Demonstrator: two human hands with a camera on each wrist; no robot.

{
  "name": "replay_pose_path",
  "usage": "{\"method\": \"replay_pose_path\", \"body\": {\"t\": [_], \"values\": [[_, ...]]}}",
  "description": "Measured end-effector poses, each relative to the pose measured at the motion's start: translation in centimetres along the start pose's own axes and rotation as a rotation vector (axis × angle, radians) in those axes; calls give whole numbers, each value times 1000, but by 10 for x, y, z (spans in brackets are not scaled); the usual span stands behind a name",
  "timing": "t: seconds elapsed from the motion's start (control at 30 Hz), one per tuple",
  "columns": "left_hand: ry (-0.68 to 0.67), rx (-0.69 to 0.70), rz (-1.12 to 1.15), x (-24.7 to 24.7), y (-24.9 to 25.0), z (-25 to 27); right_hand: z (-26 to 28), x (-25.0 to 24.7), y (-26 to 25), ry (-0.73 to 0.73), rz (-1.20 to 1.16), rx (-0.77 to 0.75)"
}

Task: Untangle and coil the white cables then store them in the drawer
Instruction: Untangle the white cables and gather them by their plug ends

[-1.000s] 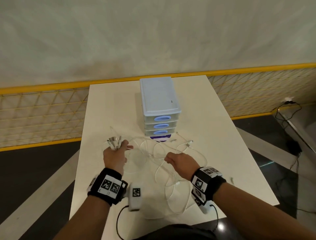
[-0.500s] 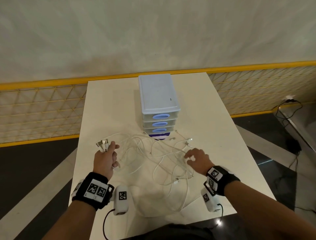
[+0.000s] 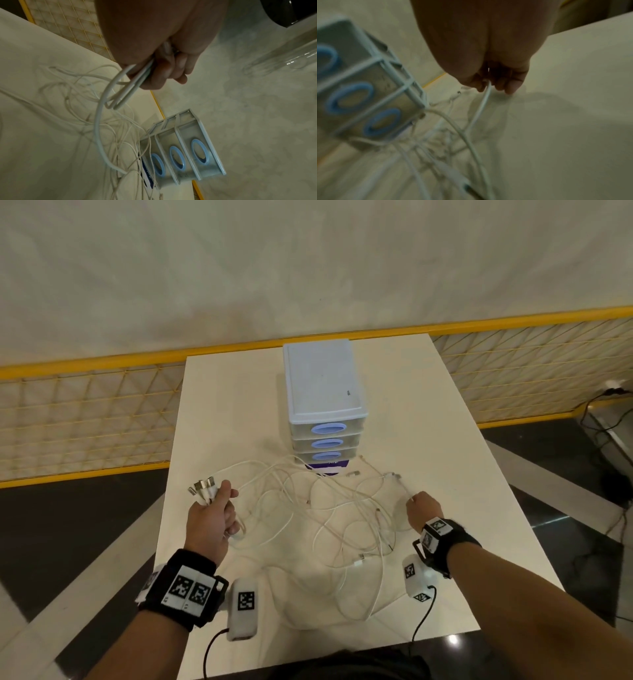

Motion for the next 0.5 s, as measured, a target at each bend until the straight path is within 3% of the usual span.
{"method": "replay_pose_path", "body": {"t": [0.13,0.2,0.33,0.5], "values": [[-106,7,23,22,-4,5,25,-25,-29,-51,-682,-103],[-176,16,22,37,-6,10,49,-35,-52,-157,-815,-227],[-258,36,5,60,-11,20,98,-32,-89,-295,-629,-559],[-283,44,23,75,-17,31,152,-16,-120,-289,-468,-809]]}}
Point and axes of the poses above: each hand's wrist, its own z-axis away from the middle knuckle, its own x-axis out of the palm, y = z × x, the point moved 3 cm from there along -z, towards the middle knuckle, and after that the axes turned 2 degrees about -y, right-handed, at the moved point
